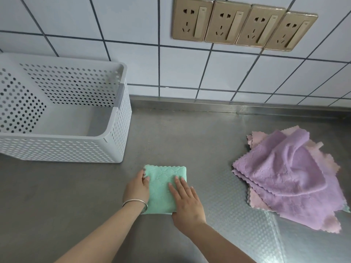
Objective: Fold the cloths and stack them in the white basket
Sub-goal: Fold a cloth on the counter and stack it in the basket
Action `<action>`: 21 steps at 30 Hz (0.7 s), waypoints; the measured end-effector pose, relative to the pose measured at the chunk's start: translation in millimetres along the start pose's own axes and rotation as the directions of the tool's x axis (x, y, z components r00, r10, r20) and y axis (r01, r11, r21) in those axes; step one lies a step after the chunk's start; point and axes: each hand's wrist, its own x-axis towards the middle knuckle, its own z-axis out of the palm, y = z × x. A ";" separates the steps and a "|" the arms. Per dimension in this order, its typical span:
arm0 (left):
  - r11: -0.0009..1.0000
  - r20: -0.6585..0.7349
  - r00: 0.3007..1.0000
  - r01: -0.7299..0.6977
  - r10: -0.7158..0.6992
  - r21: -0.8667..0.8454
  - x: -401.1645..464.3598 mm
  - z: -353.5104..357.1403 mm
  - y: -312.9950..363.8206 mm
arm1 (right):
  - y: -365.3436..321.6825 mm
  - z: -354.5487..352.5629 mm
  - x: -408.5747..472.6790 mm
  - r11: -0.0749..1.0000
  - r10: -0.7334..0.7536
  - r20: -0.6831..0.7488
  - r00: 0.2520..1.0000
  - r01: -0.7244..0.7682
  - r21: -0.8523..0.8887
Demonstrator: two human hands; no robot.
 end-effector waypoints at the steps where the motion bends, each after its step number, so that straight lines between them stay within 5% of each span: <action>1: 0.999 -0.018 1.000 0.020 -0.020 -0.026 -0.9 1.0 -1.5 | -0.1 1.0 -0.3 1.000 -0.002 -0.006 1.000 0.002 0.000; 6: 0.994 -0.084 0.996 0.035 -0.043 -0.106 -1.4 1.3 -5.0 | 1.2 -1.8 -5.9 1.000 0.001 0.047 0.999 -0.001 -0.005; 14: 0.998 -0.067 0.996 0.067 -0.066 0.019 10.4 -3.1 -14.9 | -4.3 5.9 -12.8 1.000 0.002 0.144 0.990 -0.001 -0.003; 19: 0.993 -0.062 0.997 0.057 -0.051 0.100 9.2 -7.6 -25.0 | -4.2 -2.7 -10.5 0.983 -0.021 0.235 0.972 0.063 -0.175; 21: 0.994 -0.053 0.998 0.046 -0.041 0.104 3.0 -6.6 -30.3 | -5.2 -5.8 -10.2 0.994 -0.016 0.076 0.997 0.024 -0.103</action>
